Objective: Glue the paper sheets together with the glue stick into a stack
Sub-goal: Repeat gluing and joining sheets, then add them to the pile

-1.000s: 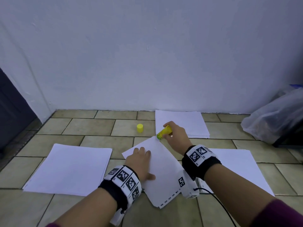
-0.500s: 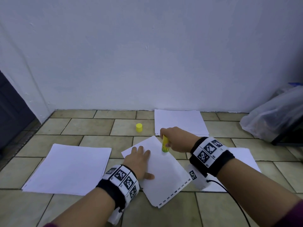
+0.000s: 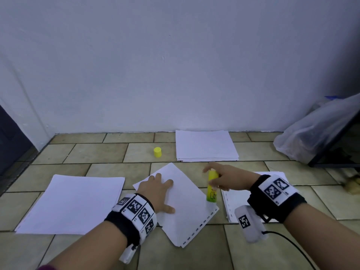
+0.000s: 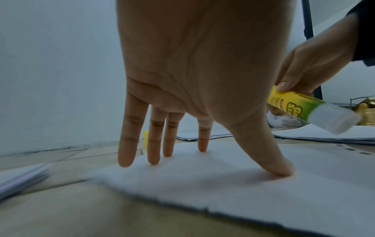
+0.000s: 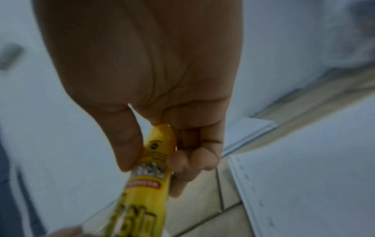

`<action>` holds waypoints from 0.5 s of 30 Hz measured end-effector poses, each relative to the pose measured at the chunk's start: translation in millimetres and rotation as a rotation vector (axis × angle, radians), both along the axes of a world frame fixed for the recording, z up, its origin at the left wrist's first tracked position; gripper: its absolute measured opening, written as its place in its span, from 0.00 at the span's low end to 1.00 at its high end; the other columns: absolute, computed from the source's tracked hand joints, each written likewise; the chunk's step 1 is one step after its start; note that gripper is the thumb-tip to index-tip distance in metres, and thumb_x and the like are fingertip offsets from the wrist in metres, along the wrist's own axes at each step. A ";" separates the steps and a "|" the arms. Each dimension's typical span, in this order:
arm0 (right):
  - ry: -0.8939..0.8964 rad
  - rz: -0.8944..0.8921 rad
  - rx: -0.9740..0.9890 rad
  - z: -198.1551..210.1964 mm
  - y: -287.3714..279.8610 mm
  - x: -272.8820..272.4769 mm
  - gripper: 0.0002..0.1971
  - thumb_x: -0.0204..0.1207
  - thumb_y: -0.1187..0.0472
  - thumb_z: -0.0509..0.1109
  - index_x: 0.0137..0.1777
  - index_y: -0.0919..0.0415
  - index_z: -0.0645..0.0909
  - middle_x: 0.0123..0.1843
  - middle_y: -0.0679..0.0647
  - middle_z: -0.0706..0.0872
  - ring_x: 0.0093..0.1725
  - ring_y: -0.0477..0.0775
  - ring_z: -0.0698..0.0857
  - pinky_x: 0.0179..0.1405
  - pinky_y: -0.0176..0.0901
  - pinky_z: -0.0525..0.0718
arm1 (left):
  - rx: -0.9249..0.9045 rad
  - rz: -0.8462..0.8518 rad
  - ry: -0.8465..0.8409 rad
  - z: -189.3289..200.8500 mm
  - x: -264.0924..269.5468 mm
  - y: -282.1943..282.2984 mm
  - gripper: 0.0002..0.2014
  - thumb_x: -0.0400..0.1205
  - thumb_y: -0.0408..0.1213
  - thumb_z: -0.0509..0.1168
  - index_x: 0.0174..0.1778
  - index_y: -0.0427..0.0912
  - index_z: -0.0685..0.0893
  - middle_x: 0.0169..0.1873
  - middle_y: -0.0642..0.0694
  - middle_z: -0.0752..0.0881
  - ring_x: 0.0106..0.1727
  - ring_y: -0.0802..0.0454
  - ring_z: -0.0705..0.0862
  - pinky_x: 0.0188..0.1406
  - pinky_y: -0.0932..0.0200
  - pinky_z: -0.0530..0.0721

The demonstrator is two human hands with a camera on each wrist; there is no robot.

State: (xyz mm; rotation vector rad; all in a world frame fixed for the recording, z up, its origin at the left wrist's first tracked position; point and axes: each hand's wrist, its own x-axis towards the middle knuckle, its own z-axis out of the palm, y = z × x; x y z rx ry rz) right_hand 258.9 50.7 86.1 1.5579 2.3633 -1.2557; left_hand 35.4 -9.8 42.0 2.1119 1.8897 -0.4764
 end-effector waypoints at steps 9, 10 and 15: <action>0.640 -0.562 -0.320 -26.4 18.9 7.8 0.13 0.80 0.64 0.64 0.33 0.60 0.70 0.29 0.57 0.64 0.21 0.51 0.66 0.23 0.39 0.65 | 0.116 -0.060 -0.019 -3.2 1.2 -7.3 0.37 0.76 0.62 0.66 0.73 0.41 0.66 0.74 0.42 0.59 0.76 0.44 0.59 0.64 0.52 0.73; 0.649 -0.563 -0.303 -26.7 20.2 5.7 0.12 0.80 0.63 0.64 0.34 0.61 0.71 0.28 0.57 0.66 0.20 0.50 0.67 0.23 0.38 0.65 | 0.118 -0.109 -0.090 -5.6 1.2 -7.5 0.35 0.78 0.58 0.66 0.74 0.42 0.65 0.77 0.43 0.56 0.78 0.45 0.56 0.65 0.51 0.73; 0.644 -0.613 -0.135 -24.6 26.3 -11.6 0.08 0.80 0.63 0.67 0.42 0.63 0.72 0.33 0.59 0.78 0.21 0.50 0.76 0.20 0.36 0.74 | 0.007 -0.204 -0.183 -12.5 -2.7 -4.8 0.38 0.81 0.52 0.64 0.84 0.54 0.52 0.82 0.48 0.51 0.80 0.48 0.55 0.72 0.50 0.69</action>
